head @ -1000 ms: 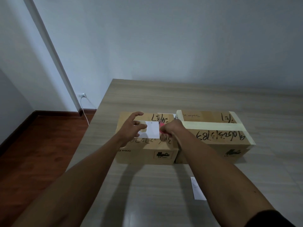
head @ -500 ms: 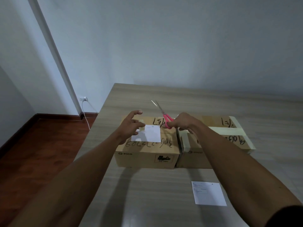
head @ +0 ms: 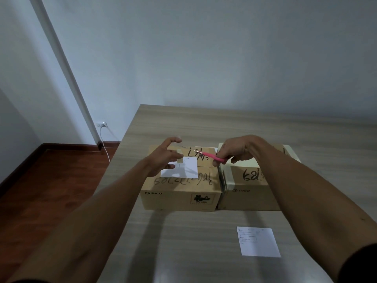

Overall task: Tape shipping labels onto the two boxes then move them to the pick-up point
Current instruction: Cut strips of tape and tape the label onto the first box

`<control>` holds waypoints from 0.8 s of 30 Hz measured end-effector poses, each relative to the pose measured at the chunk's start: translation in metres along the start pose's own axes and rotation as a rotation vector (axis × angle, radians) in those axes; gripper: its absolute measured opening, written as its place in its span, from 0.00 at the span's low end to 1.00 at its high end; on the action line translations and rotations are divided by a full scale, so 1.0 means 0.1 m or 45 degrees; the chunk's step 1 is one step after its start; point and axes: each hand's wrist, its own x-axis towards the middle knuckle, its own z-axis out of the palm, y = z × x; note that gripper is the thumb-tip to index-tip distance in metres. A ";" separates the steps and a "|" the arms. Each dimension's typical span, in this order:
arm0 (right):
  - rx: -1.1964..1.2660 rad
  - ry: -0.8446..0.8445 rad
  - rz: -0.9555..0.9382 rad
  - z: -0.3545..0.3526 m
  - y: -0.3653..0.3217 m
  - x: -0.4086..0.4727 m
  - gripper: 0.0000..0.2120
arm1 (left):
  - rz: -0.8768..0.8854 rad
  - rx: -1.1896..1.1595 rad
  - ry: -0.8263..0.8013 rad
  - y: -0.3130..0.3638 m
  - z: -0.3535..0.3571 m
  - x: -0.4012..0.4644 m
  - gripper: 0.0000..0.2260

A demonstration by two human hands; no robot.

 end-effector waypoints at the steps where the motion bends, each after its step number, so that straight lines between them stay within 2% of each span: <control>1: -0.007 0.002 0.000 -0.01 -0.01 0.01 0.07 | -0.006 0.000 -0.026 0.00 0.01 0.00 0.21; 7: -0.063 -0.012 0.009 -0.06 0.01 0.06 0.13 | -0.023 0.029 -0.105 0.01 0.07 0.02 0.22; 12: -0.108 -0.027 0.043 -0.08 0.03 0.08 0.10 | -0.011 0.067 -0.150 0.00 0.10 0.05 0.22; 17: -0.146 0.110 0.008 -0.05 0.03 0.07 0.10 | -0.005 0.129 -0.182 -0.04 0.10 0.07 0.26; 21: -0.229 0.126 0.162 0.06 0.01 0.08 0.09 | 0.039 0.257 -0.046 -0.12 0.09 0.06 0.32; 24: -0.046 0.372 0.204 0.28 0.01 0.22 0.10 | 0.127 0.537 0.189 -0.27 0.06 0.05 0.36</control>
